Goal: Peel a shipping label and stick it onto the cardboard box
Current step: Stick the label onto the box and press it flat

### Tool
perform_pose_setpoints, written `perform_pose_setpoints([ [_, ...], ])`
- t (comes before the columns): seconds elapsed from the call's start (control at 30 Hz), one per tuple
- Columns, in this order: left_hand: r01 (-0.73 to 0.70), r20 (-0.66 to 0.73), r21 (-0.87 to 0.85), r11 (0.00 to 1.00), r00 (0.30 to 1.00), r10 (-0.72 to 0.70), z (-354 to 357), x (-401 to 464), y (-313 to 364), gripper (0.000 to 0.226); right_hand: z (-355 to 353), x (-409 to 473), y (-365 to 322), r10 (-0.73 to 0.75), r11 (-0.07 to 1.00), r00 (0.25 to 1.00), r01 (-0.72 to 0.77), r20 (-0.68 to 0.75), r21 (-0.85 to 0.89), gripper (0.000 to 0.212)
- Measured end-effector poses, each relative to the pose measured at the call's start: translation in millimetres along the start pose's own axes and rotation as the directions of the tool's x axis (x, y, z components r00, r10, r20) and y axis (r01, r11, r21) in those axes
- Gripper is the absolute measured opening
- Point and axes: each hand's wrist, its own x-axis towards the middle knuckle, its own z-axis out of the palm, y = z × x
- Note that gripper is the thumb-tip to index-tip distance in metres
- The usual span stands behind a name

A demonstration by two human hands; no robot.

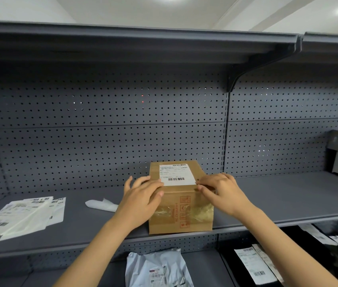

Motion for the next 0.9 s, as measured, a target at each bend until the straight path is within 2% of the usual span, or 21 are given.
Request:
perform_pose_setpoints([
  [0.07, -0.03, -0.009, 0.023, 0.999, 1.0, 0.03, 2, 2, 9, 0.075, 0, 1, -9, -0.017, 1.0, 1.0, 0.017, -0.023, 0.003, 0.059],
  [0.2, -0.098, 0.044, 0.078, 0.992, 0.994, 0.095, 9, 8, 21, 0.073, 6, 4, -28, -0.088, 0.996, 0.995, 0.088, 0.048, 0.02, 0.055],
  [0.3, -0.087, 0.027, 0.064, 0.994, 0.996, 0.086, 10, 7, 17, 0.073, 13, 4, -26, -0.098, 0.995, 0.989, 0.096, 0.112, 0.018, 0.047],
  [0.37, -0.08, 0.008, 0.057, 0.995, 0.997, 0.08, 9, 4, 12, 0.073, 11, 4, -19, -0.062, 0.998, 0.994, 0.061, 0.095, 0.02, 0.044],
  [0.53, -0.059, -0.035, 0.021, 0.998, 0.998, 0.059, 1, -2, -2, 0.072, 4, -2, -2, -0.038, 0.998, 0.998, 0.036, 0.051, 0.046, 0.07],
  [0.7, -0.061, -0.08, -0.015, 0.998, 0.995, 0.059, 0, -4, -6, 0.069, 1, -5, 5, -0.014, 0.999, 1.0, 0.013, 0.023, 0.037, 0.056],
  [0.83, -0.059, -0.077, -0.015, 0.998, 0.995, 0.058, 1, -5, -5, 0.069, 2, -7, 3, -0.023, 0.999, 1.0, 0.023, 0.003, 0.046, 0.069],
  [0.9, -0.059, -0.075, -0.024, 0.998, 0.996, 0.057, 2, -5, -6, 0.069, 1, -8, 1, -0.02, 0.998, 1.0, 0.021, -0.014, 0.059, 0.068],
])
